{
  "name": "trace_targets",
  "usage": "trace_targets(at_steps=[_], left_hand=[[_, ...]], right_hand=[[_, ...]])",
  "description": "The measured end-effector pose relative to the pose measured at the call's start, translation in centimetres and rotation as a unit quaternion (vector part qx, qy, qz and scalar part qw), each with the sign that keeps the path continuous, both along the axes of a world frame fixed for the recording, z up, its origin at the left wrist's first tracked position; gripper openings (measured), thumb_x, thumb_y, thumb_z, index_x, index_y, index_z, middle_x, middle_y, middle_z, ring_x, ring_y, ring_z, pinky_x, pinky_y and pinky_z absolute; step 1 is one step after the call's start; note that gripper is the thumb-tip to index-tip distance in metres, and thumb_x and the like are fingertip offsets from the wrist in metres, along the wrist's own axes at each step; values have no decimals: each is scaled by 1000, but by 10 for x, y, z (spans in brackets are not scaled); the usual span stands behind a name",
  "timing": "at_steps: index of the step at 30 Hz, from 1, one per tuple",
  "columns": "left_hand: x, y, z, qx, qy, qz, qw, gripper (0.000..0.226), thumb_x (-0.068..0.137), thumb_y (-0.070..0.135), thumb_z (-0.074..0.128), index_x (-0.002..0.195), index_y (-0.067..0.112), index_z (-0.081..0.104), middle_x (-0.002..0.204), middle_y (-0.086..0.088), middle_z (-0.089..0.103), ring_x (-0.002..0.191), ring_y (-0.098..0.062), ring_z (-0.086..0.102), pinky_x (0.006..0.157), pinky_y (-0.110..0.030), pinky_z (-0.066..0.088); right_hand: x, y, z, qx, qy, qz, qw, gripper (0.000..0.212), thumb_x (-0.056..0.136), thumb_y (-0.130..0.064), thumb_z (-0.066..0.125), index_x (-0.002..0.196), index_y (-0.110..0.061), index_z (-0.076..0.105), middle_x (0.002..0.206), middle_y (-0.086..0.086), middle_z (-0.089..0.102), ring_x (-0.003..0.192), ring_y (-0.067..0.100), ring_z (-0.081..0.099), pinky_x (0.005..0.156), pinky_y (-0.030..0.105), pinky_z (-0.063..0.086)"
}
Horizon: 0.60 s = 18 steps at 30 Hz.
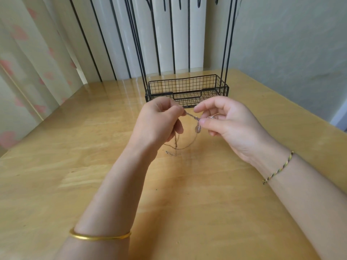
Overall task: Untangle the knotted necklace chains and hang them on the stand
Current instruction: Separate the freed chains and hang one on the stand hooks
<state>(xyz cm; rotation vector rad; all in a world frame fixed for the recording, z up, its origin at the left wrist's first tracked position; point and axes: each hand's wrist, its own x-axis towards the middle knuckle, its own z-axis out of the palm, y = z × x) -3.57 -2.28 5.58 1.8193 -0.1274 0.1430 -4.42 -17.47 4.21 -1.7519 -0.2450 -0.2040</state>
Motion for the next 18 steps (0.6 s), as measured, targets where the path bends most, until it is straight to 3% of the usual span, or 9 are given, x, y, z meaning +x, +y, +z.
trace_targets(at_steps=[6, 9, 14, 18], left_hand=[[1, 1, -1, 4, -28, 27, 999, 14, 93, 14, 51, 86, 6, 60, 47, 1, 59, 34, -11, 32, 34, -13, 23], [2, 1, -2, 17, -46, 42, 998, 14, 94, 15, 52, 84, 8, 60, 61, 0, 64, 35, -9, 35, 35, -14, 26], [5, 2, -5, 51, -53, 63, 995, 14, 92, 19, 57, 80, 13, 61, 59, 3, 51, 37, -4, 44, 42, -18, 33], [6, 3, -5, 71, -29, 59, 995, 16, 91, 19, 57, 78, 12, 64, 64, 3, 56, 39, -2, 46, 44, -19, 36]], right_hand=[[1, 1, -2, -49, -12, -22, 998, 20, 83, 3, 60, 92, -12, 68, 73, -3, 58, 60, 7, 50, 54, 17, 44], [3, 1, -4, -66, -14, -41, 997, 15, 84, -1, 61, 88, -14, 68, 69, -3, 58, 58, 8, 52, 55, 18, 47], [6, 1, -5, -85, -36, -89, 992, 12, 81, -6, 65, 75, -17, 66, 65, 0, 62, 60, 15, 58, 65, 34, 52], [5, -1, -4, -30, -51, -110, 992, 12, 82, -7, 63, 74, -15, 62, 79, 9, 68, 75, 22, 64, 70, 38, 54]])
